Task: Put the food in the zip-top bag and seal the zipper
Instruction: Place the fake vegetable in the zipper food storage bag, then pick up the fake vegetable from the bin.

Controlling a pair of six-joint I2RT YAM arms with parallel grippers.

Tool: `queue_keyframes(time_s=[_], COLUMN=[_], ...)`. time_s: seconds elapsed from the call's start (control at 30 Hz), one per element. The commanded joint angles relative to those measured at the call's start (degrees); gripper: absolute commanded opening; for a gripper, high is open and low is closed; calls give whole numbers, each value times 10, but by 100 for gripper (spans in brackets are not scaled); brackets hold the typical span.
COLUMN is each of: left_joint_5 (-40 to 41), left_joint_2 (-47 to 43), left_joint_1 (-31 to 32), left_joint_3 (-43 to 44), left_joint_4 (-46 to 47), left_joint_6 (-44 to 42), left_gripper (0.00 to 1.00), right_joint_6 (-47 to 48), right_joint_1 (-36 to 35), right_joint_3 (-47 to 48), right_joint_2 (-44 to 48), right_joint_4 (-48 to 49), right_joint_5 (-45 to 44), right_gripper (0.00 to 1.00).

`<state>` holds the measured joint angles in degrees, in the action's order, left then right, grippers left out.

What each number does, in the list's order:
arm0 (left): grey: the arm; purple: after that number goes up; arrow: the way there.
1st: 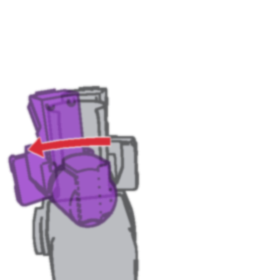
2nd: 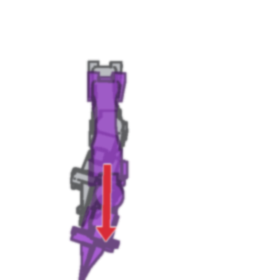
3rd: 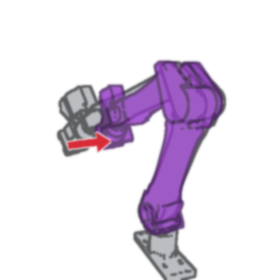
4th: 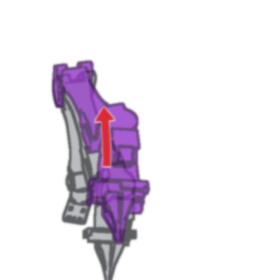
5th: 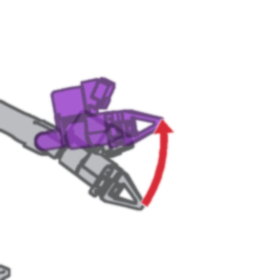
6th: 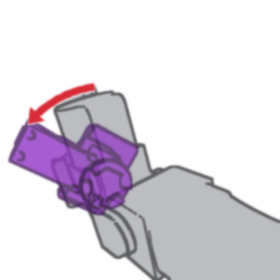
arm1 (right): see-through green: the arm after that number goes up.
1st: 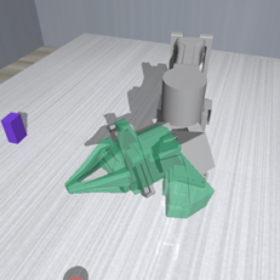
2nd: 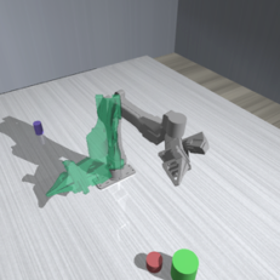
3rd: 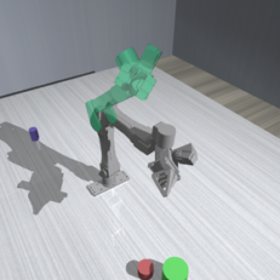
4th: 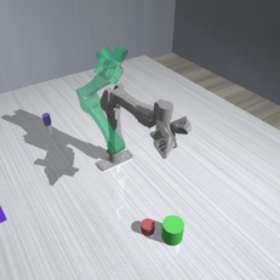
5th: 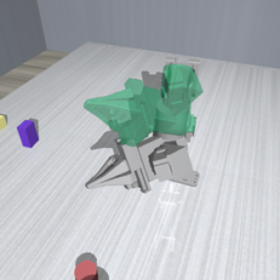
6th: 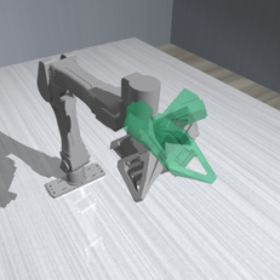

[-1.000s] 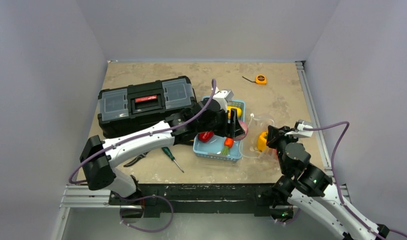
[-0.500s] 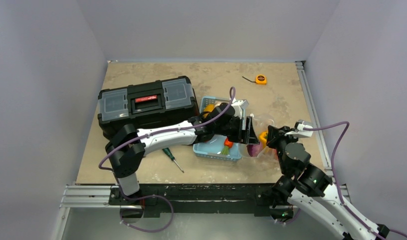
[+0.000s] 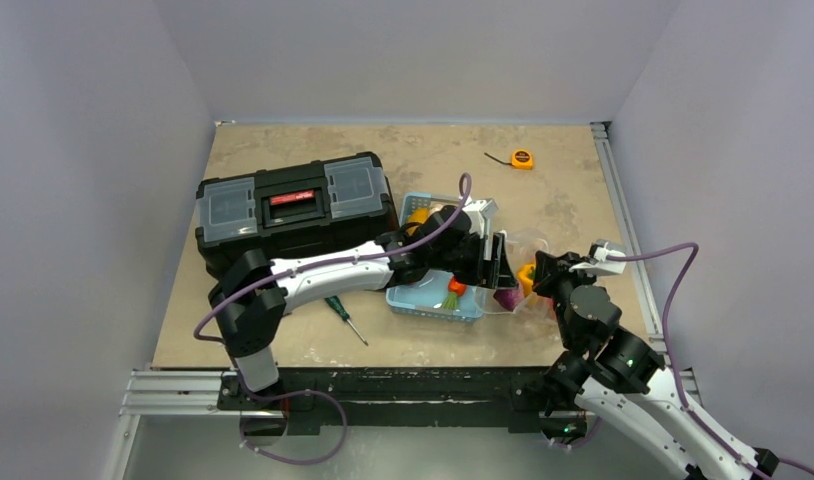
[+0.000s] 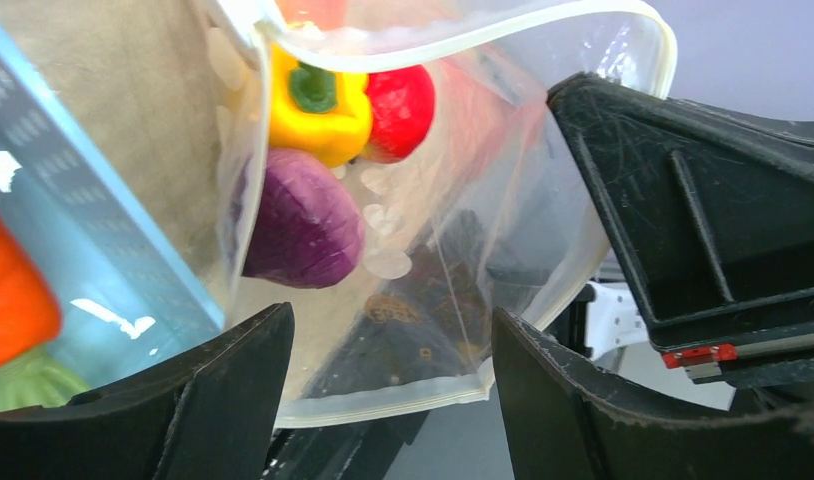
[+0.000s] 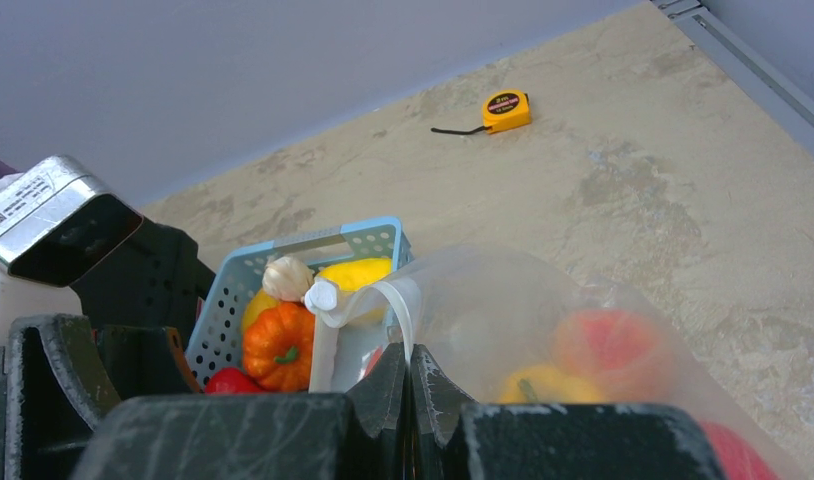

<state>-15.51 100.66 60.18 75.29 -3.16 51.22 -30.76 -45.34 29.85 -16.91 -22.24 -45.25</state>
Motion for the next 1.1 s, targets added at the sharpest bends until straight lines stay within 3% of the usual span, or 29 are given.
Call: queue_keyframes(time_s=[0.0,0.3,0.53,0.7,0.83,1.07], left_joint_5=[57,216,332,315,272,296], left_joint_2=[-64,-165,-121,-73,-8,117], left_joint_1=[3,3,2,-25,-53,-65], left_joint_3=[4,-55,19,66,131,276], left_joint_4=[-29,-100,-276,-299,-329,-426], left_joint_6=[-40,-103,-155,-186,-212,-278], left_gripper=[71,71,77,84,83,83], right_joint_6=[7,7,7,8,7,8], right_joint_1=[-3,-3,-3,-3,-3,-3], right_joint_3=[0,0,0,1,1,1], right_joint_2=[-1,0,-1,-3,-4,-5], right_joint_4=[26,27,27,27,27,27], right_joint_5=[4,5,5,6,7,8], right_gripper=[0,0,0,0,0,0])
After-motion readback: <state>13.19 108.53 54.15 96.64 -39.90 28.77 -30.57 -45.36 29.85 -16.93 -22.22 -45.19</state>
